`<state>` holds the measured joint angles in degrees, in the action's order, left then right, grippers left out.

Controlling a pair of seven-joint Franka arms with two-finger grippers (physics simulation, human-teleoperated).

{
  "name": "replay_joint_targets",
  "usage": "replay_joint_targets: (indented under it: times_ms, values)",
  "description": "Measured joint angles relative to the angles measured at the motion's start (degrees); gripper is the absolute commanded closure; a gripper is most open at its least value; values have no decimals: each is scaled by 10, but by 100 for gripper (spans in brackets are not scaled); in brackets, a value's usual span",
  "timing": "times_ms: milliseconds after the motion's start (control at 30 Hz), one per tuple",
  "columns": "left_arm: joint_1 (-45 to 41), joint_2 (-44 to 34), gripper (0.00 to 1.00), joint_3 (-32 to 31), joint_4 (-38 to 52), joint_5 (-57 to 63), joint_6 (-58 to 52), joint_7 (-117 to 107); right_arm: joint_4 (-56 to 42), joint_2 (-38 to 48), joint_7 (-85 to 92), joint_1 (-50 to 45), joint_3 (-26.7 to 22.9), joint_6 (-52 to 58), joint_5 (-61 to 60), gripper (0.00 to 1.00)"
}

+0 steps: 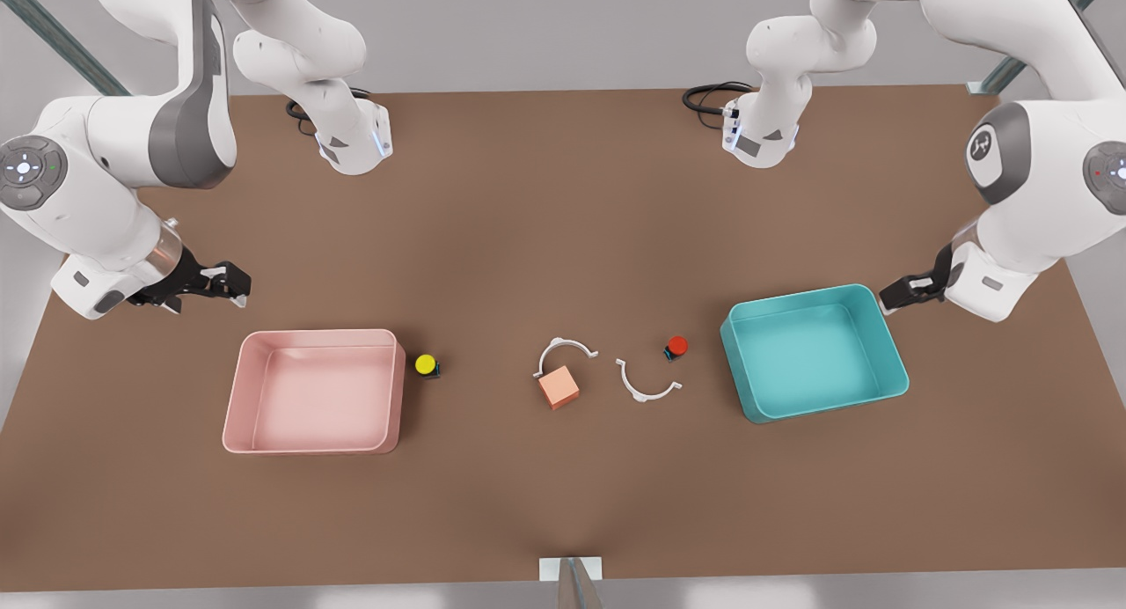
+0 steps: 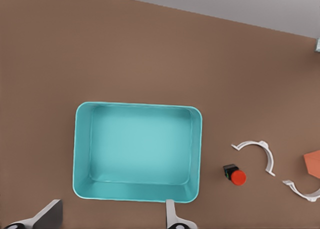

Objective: Place the red button in the blue storage box with the left arm, and place the yellow button in the pink storage box with the right arm

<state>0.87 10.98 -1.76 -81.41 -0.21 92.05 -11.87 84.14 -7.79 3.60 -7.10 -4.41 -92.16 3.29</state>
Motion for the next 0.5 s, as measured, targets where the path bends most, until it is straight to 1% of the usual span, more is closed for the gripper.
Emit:
replay_joint_targets:
  times_ms: [67,167,200,267,400,500]
  values:
    - [-11,9,0,-1,0,1,2,14,0,0,1,0,0,0,0,0]
    - [-96,52,0,-2,-9,0,21,32,0,0,2,0,1,0,0,0]
    - [-122,68,0,-3,-16,2,35,37,0,0,2,3,9,0,0,0]
    - [-148,83,0,-3,-64,4,80,48,1,-5,3,-7,40,0,0,0]
    - [-184,99,0,-3,-169,5,199,64,1,-38,31,-48,134,-12,1,0]
    - [-218,118,0,-2,-201,6,279,66,0,-86,111,-47,163,-37,2,0]
